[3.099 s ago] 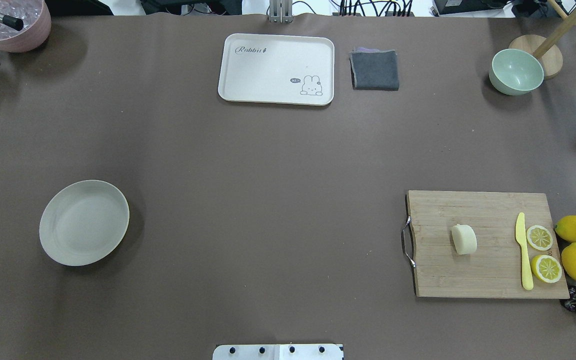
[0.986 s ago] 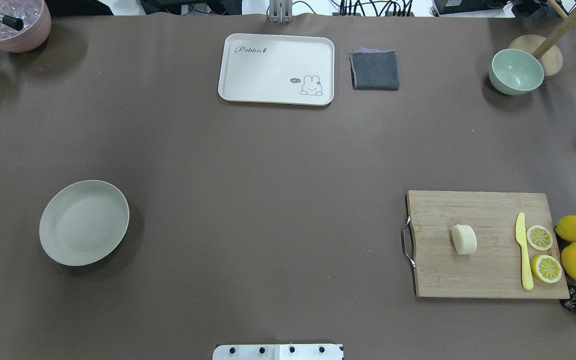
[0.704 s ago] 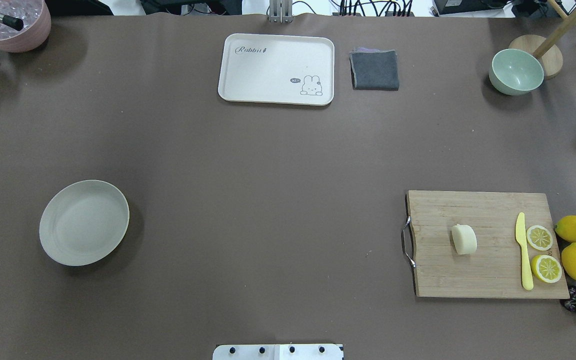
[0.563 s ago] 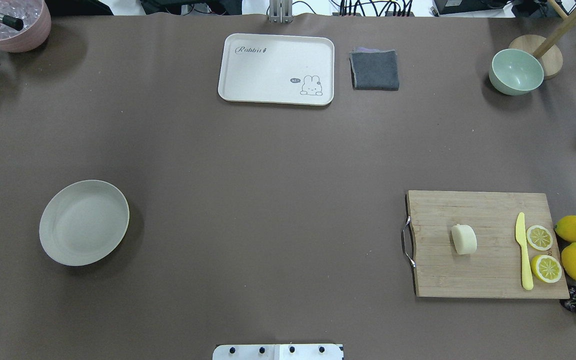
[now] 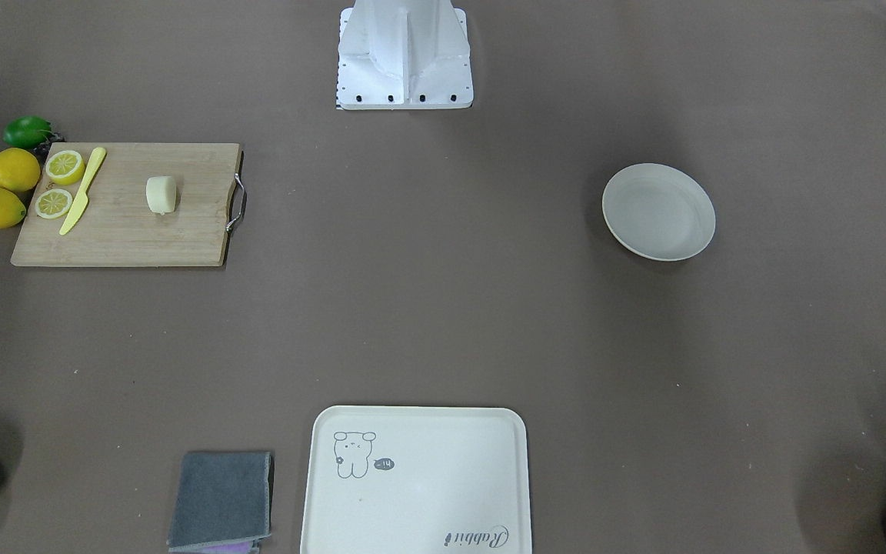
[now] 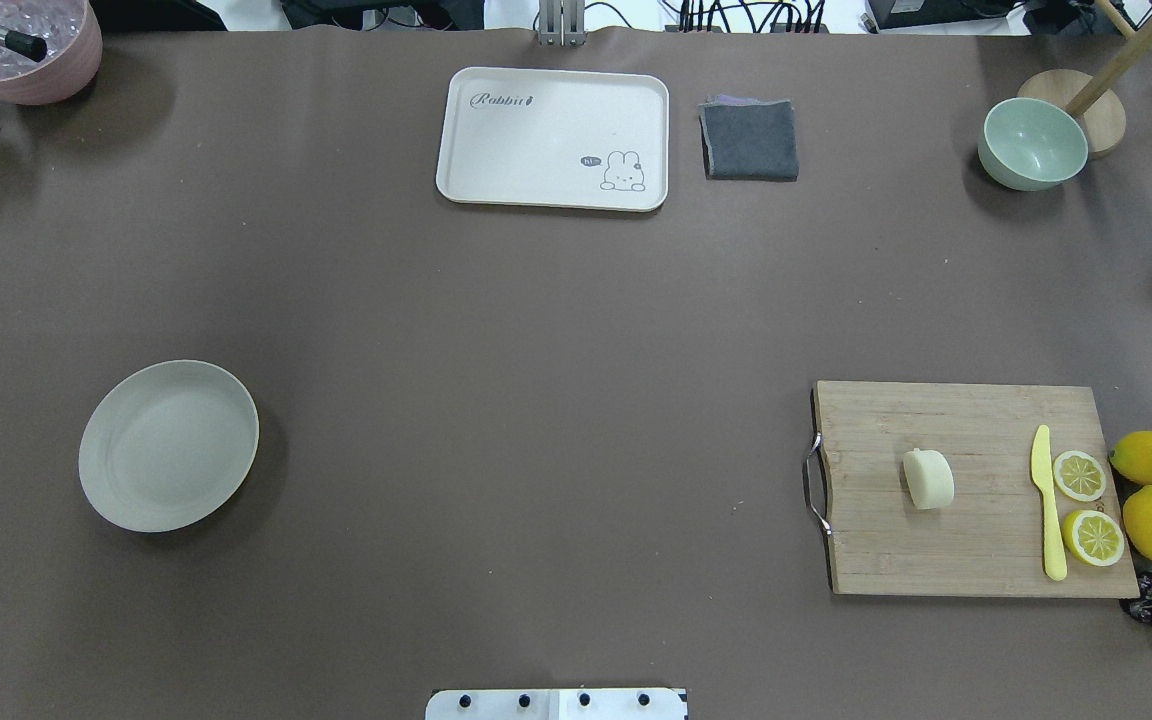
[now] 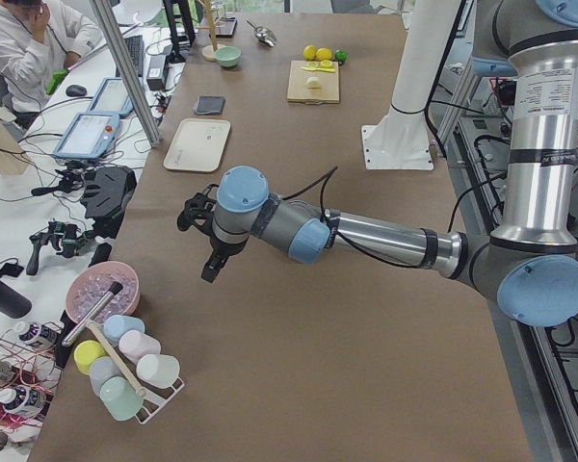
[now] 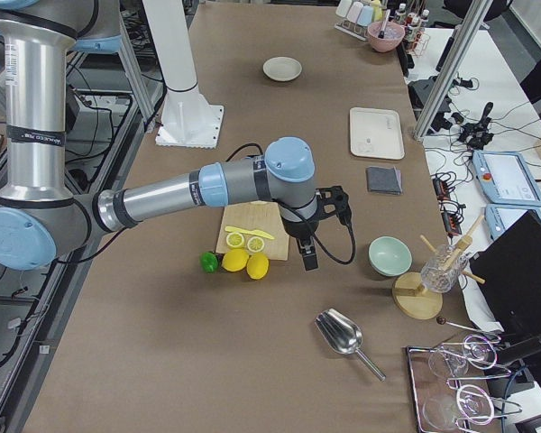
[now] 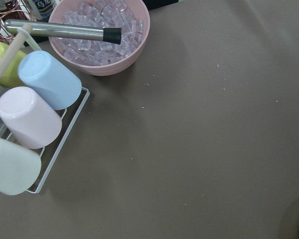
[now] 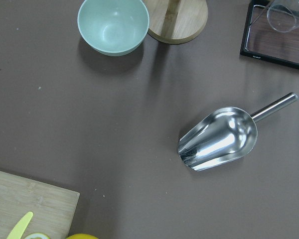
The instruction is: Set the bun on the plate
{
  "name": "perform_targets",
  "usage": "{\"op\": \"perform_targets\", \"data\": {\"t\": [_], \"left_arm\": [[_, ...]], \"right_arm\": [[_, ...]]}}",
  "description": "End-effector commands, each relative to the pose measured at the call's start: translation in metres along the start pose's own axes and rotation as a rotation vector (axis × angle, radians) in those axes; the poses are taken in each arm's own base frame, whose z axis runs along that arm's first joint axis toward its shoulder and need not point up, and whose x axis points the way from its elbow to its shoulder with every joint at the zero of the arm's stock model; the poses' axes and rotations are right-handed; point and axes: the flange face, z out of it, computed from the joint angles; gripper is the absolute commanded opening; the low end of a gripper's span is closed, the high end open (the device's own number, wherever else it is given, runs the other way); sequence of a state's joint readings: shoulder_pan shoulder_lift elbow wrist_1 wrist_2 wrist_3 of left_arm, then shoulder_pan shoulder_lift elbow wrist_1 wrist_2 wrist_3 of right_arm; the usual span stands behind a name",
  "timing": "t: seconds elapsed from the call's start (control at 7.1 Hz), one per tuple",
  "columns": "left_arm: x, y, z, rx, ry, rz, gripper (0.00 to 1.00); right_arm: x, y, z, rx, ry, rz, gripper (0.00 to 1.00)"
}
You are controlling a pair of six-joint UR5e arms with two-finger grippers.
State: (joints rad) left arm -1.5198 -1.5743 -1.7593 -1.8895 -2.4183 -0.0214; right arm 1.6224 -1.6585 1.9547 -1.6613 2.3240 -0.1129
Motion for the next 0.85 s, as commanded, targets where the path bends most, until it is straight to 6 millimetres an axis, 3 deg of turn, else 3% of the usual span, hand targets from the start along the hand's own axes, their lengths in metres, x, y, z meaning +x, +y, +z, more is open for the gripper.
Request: {"op": "perform_targets", "data": {"t": [0.0,0.28,0.7], "left_arm": [[0.028,-0.008,0.021,-0.024,0.034,-0.069,0.99],[0.065,-0.009,0.056,-0.069,0.078,-0.194,0.99],[0.141,-0.006,0.105,-0.083,0.18,-0.311,0.98]], "right_arm": [[-0.021,-0.01,0.011,-0.02,-0.023,0.057,1.0],[-0.056,-0.03,0.029,-0.052,-0.036,0.13,1.0],[-0.1,-0.049,0.051,-0.091,-0.054,0.13,1.0]]}}
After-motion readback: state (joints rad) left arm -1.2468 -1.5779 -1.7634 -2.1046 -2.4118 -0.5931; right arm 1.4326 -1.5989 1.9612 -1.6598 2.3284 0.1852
